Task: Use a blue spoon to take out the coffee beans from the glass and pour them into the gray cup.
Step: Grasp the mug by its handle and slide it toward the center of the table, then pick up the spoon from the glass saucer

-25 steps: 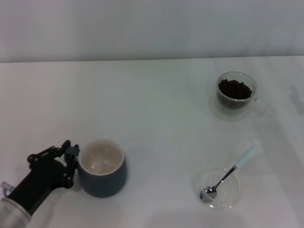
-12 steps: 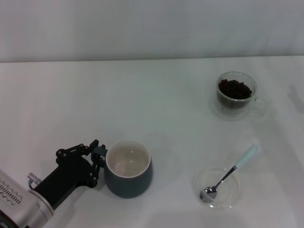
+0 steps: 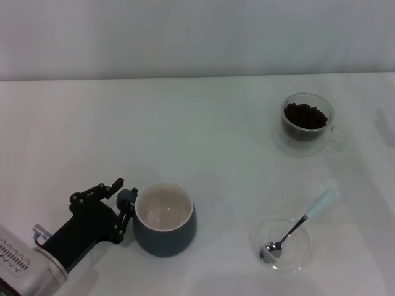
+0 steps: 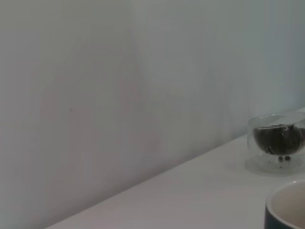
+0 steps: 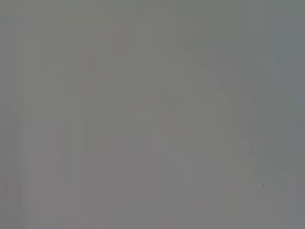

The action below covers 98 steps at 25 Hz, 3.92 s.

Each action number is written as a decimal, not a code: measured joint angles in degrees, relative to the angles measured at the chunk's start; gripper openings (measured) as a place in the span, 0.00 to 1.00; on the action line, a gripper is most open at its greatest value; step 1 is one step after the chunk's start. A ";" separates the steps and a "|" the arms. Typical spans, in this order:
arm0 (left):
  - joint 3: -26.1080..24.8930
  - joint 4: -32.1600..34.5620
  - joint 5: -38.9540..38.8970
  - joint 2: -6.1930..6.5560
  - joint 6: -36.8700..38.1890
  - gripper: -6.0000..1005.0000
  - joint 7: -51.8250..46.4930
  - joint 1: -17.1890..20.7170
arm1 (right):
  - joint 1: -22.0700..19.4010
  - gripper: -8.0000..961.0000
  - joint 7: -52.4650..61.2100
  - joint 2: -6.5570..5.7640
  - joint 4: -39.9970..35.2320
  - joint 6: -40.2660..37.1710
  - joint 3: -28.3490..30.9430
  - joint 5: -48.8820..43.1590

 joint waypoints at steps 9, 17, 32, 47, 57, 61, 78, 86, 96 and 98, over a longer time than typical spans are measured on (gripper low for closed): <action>-0.06 0.62 -0.10 -0.01 0.14 0.44 0.03 0.88 | -0.19 0.88 0.32 0.00 0.04 -0.39 0.00 0.00; -0.03 0.66 0.00 0.07 0.23 0.76 0.03 2.43 | -0.13 0.88 0.41 0.00 0.41 -0.42 -0.21 0.00; -0.11 0.15 -0.26 0.33 5.13 0.86 0.03 6.81 | -0.01 0.88 0.53 0.09 0.62 -0.42 -0.08 0.00; -0.21 0.04 -1.50 0.45 9.08 0.86 -0.42 9.15 | -0.02 0.88 3.57 0.09 0.71 -0.04 -0.26 0.00; -0.21 0.56 -5.86 0.21 13.17 0.85 -1.54 12.57 | -0.98 0.88 12.73 -0.26 0.14 1.11 -2.35 -0.67; -0.20 0.52 -7.58 0.30 14.35 0.85 -3.72 13.17 | -1.76 0.88 18.05 -0.73 -0.06 1.86 -4.93 -0.69; -0.23 0.40 -25.17 0.33 15.65 0.85 -5.08 11.55 | -5.41 0.88 57.07 -8.99 -1.19 4.06 -33.66 -0.71; -0.22 0.34 -26.05 0.34 15.62 0.85 -5.07 10.52 | -5.62 0.88 58.76 -8.20 -0.80 5.37 -37.41 -1.49; -0.23 0.01 -26.18 0.45 15.28 0.85 -5.07 10.02 | -5.16 0.86 60.27 -6.59 -0.70 6.82 -42.21 -2.38; -0.23 -0.10 -26.22 0.45 15.18 0.85 -5.07 9.76 | -5.10 0.85 60.32 -6.27 -0.71 6.87 -42.61 -2.67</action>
